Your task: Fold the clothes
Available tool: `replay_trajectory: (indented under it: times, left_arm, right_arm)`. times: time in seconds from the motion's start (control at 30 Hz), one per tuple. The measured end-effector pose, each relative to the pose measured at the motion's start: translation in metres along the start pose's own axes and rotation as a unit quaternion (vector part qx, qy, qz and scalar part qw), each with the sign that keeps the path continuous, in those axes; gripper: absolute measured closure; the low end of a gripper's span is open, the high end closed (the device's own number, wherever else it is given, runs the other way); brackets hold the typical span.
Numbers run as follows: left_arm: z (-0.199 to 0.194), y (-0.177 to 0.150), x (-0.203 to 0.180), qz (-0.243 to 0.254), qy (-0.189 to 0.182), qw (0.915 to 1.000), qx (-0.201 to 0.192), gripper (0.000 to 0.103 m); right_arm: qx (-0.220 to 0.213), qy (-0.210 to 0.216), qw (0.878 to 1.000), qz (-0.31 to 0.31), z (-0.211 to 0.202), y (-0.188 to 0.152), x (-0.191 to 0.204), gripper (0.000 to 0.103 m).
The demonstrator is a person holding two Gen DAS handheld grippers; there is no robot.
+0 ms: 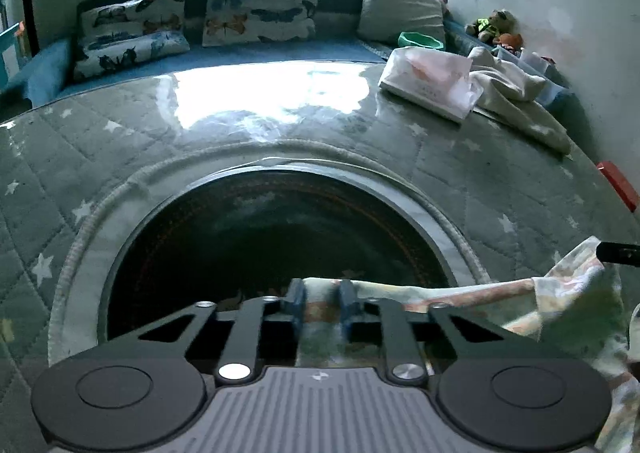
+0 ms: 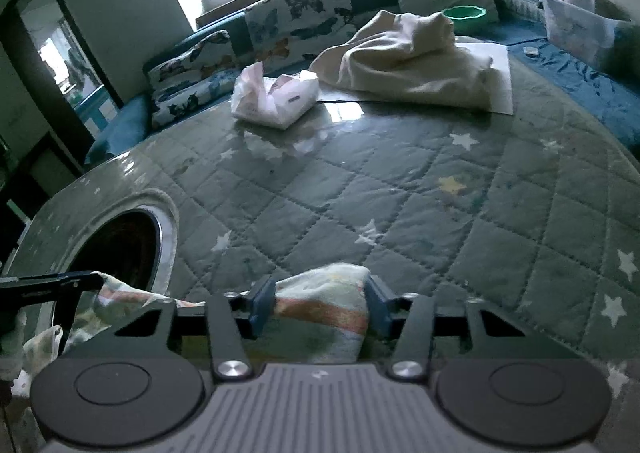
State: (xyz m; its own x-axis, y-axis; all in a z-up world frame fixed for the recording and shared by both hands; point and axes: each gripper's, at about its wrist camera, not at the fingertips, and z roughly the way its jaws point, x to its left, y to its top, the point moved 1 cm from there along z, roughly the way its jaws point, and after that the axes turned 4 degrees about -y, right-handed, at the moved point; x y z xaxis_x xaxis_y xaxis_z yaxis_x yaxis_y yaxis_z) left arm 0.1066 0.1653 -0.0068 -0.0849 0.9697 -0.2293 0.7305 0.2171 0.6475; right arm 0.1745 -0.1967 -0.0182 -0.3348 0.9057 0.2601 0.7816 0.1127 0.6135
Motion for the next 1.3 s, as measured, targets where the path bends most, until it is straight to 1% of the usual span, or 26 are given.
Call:
replay_trajectory:
  times: [0.03, 0.07, 0.13, 0.23, 0.27, 0.4, 0.5, 0.57, 0.63, 0.7, 0.73, 0.77, 0.8, 0.83, 0.87, 0.9, 0.97, 1.03, 1.07, 1.1, 1.13, 1.17, 1.2, 1.23, 1.3]
  left_arm:
    - [-0.001, 0.0, 0.0, -0.001, -0.004, 1.0, -0.003, 0.091]
    - [-0.003, 0.0, 0.0, -0.002, -0.008, 0.9999, -0.005, 0.094]
    - [-0.006, 0.0, 0.001, -0.004, -0.016, 0.9998, -0.011, 0.095]
    - [-0.011, 0.0, 0.001, -0.007, -0.029, 0.9994, -0.019, 0.098]
    - [-0.013, 0.0, 0.001, -0.008, -0.033, 0.9992, -0.022, 0.098]
    - [-0.036, -0.002, -0.002, -0.006, -0.068, 0.9964, -0.051, 0.099]
    - [-0.058, -0.006, -0.007, 0.001, -0.096, 0.9923, -0.078, 0.1]
    - [-0.076, -0.006, -0.006, -0.004, -0.123, 0.986, -0.112, 0.1]
    - [-0.094, -0.007, -0.005, -0.008, -0.15, 0.9775, -0.148, 0.1]
    - [-0.115, -0.013, 0.001, -0.004, -0.176, 0.9635, -0.202, 0.101]
    - [-0.123, -0.017, 0.004, 0.0, -0.183, 0.9576, -0.222, 0.101]
    - [-0.125, -0.019, 0.007, 0.008, -0.178, 0.9596, -0.218, 0.101]
    - [-0.119, -0.019, 0.007, 0.015, -0.146, 0.9699, -0.194, 0.101]
    - [-0.114, -0.019, 0.007, 0.022, -0.116, 0.9781, -0.172, 0.101]
    - [-0.107, -0.021, 0.01, 0.02, -0.107, 0.982, -0.154, 0.1]
    - [-0.101, -0.02, 0.014, 0.006, -0.103, 0.9849, -0.139, 0.1]
    - [-0.089, -0.019, 0.021, -0.021, -0.096, 0.9891, -0.11, 0.099]
    - [-0.079, -0.013, 0.021, -0.035, -0.089, 0.9906, -0.098, 0.094]
    - [-0.073, -0.009, 0.02, -0.039, -0.082, 0.9917, -0.091, 0.088]
    - [-0.067, -0.006, 0.019, -0.038, -0.073, 0.993, -0.085, 0.079]
    - [-0.06, -0.003, 0.018, -0.036, -0.063, 0.9943, -0.079, 0.074]
    - [-0.054, 0.0, 0.017, -0.038, -0.05, 0.9953, -0.073, 0.062]
    - [-0.047, 0.002, 0.016, -0.042, -0.043, 0.9958, -0.068, 0.051]
    - [-0.04, 0.004, 0.016, -0.047, -0.036, 0.9962, -0.064, 0.05]
    - [-0.026, 0.01, 0.016, -0.054, -0.022, 0.9967, -0.056, 0.048]
  right_arm:
    - [-0.001, 0.003, 1.0, -0.001, -0.001, 0.0, 0.001, 0.068]
    - [-0.002, 0.006, 1.0, -0.001, -0.001, 0.0, 0.001, 0.071]
    - [-0.004, 0.013, 1.0, -0.003, -0.002, -0.001, 0.002, 0.087]
    - [-0.022, 0.026, 0.999, -0.009, -0.012, -0.002, 0.006, 0.092]
    - [-0.028, 0.03, 0.999, -0.011, -0.017, -0.002, 0.007, 0.092]
    - [-0.057, 0.045, 0.997, -0.036, -0.044, -0.005, 0.016, 0.093]
    - [-0.079, 0.053, 0.994, -0.053, -0.063, -0.005, 0.022, 0.095]
    - [-0.102, 0.058, 0.991, -0.064, -0.075, -0.003, 0.025, 0.096]
    - [-0.137, 0.07, 0.986, -0.072, -0.089, -0.003, 0.027, 0.097]
    - [-0.174, 0.087, 0.978, -0.074, -0.104, -0.004, 0.026, 0.097]
    - [-0.183, 0.086, 0.976, -0.076, -0.107, -0.005, 0.025, 0.097]
    - [-0.181, 0.068, 0.978, -0.084, -0.106, -0.006, 0.024, 0.097]
    - [-0.174, 0.049, 0.979, -0.091, -0.104, -0.007, 0.024, 0.094]
    - [-0.159, 0.029, 0.982, -0.098, -0.097, -0.008, 0.023, 0.093]
    - [-0.142, 0.015, 0.984, -0.102, -0.091, -0.01, 0.022, 0.093]
    - [-0.127, 0.014, 0.987, -0.097, -0.085, -0.012, 0.02, 0.092]
    - [-0.11, 0.015, 0.99, -0.087, -0.078, -0.015, 0.018, 0.088]
    - [-0.097, 0.018, 0.992, -0.078, -0.071, -0.017, 0.019, 0.067]
    - [-0.089, 0.018, 0.993, -0.078, -0.067, -0.017, 0.021, 0.063]
    - [-0.081, 0.017, 0.994, -0.078, -0.063, -0.017, 0.023, 0.059]
    - [-0.073, 0.016, 0.994, -0.078, -0.059, -0.017, 0.026, 0.059]
    - [-0.067, 0.014, 0.994, -0.081, -0.056, -0.018, 0.029, 0.058]
    - [-0.063, 0.012, 0.995, -0.081, -0.052, -0.018, 0.03, 0.054]
    - [-0.058, 0.008, 0.995, -0.078, -0.048, -0.017, 0.031, 0.049]
    - [-0.052, 0.002, 0.996, -0.068, -0.039, -0.013, 0.03, 0.049]
